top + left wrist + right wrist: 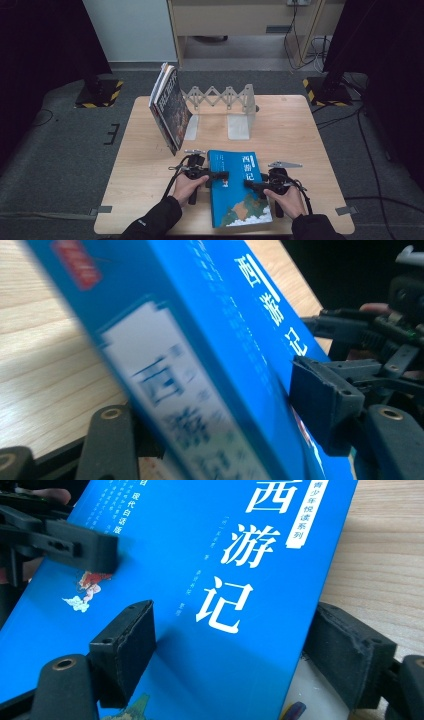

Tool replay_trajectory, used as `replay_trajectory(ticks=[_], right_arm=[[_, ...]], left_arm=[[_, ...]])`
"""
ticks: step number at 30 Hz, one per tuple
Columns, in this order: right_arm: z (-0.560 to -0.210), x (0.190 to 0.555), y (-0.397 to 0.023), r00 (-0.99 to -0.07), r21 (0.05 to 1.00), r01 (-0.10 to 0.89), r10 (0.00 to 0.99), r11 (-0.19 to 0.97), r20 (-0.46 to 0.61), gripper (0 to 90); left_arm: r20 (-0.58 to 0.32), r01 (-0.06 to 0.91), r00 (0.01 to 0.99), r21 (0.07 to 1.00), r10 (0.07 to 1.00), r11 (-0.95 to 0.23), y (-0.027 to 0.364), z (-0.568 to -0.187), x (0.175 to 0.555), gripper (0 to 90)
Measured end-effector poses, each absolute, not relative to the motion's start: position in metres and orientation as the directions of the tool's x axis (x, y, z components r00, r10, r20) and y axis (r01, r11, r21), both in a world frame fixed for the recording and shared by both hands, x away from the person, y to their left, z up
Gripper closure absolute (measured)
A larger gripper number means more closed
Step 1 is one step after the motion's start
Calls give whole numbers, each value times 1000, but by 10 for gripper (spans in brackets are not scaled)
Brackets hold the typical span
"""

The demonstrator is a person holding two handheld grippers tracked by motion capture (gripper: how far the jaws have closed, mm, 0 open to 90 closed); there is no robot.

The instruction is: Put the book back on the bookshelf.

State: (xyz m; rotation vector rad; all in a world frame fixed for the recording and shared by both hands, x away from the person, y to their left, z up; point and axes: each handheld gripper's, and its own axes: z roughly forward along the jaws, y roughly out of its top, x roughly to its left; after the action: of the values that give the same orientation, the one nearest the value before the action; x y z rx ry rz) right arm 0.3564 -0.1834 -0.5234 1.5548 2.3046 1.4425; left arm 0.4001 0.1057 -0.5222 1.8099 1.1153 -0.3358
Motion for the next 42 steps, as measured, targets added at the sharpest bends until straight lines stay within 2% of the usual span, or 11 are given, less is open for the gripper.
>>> replay_trajectory(ticks=[9,14,19,32,42], right_arm=[[-523,358,-185,-519,681,727,722,91,457,217],[-523,359,-185,-518,677,731,719,90,464,235],[-520,361,-186,-522,677,730,716,95,463,260],[-504,366,-191,-555,716,694,687,70,470,444],[-490,366,-195,-571,755,654,687,50,449,515]], left_arm=[[-667,815,530,571,524,-99,111,-515,398,470],[-667,819,526,564,528,-104,111,-512,397,480],[-630,794,557,596,541,-123,110,-503,395,489],[-584,749,595,653,552,-116,118,-478,394,532],[-548,705,629,701,552,-108,117,-459,391,556]])
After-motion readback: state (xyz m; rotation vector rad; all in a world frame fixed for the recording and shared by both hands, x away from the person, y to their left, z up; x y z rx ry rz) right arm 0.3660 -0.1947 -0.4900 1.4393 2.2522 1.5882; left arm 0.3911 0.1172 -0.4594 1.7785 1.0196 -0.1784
